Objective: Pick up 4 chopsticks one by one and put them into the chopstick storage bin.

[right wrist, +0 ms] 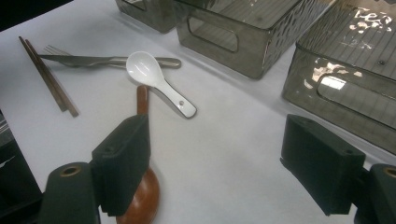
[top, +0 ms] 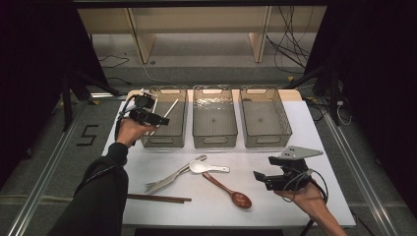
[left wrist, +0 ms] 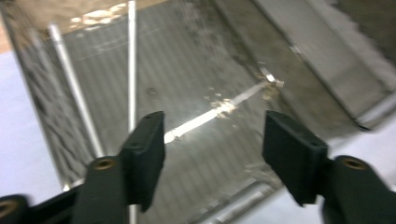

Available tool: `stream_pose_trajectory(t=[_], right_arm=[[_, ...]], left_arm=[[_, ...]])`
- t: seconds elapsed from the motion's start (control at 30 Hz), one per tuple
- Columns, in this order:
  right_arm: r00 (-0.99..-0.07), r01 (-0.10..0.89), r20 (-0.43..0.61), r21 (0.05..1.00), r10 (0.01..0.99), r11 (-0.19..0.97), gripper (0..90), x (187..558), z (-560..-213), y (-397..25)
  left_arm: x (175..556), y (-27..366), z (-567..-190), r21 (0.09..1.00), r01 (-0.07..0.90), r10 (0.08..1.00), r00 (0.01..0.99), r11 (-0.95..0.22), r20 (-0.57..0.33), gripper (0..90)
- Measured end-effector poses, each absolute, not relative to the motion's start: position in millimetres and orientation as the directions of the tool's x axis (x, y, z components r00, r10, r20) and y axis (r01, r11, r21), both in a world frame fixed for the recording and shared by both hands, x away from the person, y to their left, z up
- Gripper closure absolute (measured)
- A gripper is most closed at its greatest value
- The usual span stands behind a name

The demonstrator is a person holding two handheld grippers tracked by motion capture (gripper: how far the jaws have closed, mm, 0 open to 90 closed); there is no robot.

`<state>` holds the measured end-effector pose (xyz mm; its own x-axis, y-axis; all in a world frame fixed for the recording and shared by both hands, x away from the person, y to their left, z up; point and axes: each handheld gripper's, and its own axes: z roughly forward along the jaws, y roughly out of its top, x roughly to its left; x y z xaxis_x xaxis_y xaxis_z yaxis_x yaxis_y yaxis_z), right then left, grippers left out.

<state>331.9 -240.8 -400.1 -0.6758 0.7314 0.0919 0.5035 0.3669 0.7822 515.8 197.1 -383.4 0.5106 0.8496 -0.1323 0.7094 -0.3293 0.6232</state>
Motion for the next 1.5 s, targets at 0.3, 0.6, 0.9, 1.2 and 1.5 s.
stream_pose_trajectory(t=[0.3,0.6,0.9,1.2,1.5], right_arm=[[-0.677,0.496,0.088,0.788,0.731,0.365,24.6,331.5,-399.3,-240.2],[-0.675,0.486,0.087,0.8,0.733,0.352,24.5,330.3,-397.6,-241.1],[-0.679,0.483,0.085,0.799,0.729,0.357,24.4,329.7,-397.4,-240.2],[-0.683,0.484,0.086,0.797,0.726,0.361,24.3,328.8,-396.7,-239.3],[-0.685,0.476,0.08,0.802,0.724,0.361,24.2,327.9,-396.0,-239.0]], left_arm=[[475.2,189.1,-368.4,0.681,0.624,0.76,0.632,-0.384,-0.151,19.5],[448.3,184.6,-373.3,0.705,0.572,0.712,0.689,-0.419,-0.136,16.1],[432.1,180.5,-377.9,0.691,0.555,0.689,0.716,-0.463,-0.113,15.5],[409.5,175.4,-379.2,0.658,0.519,0.631,0.771,-0.545,-0.086,15.5],[380.1,173.5,-389.5,0.621,0.491,0.575,0.814,-0.611,-0.077,15.5]])
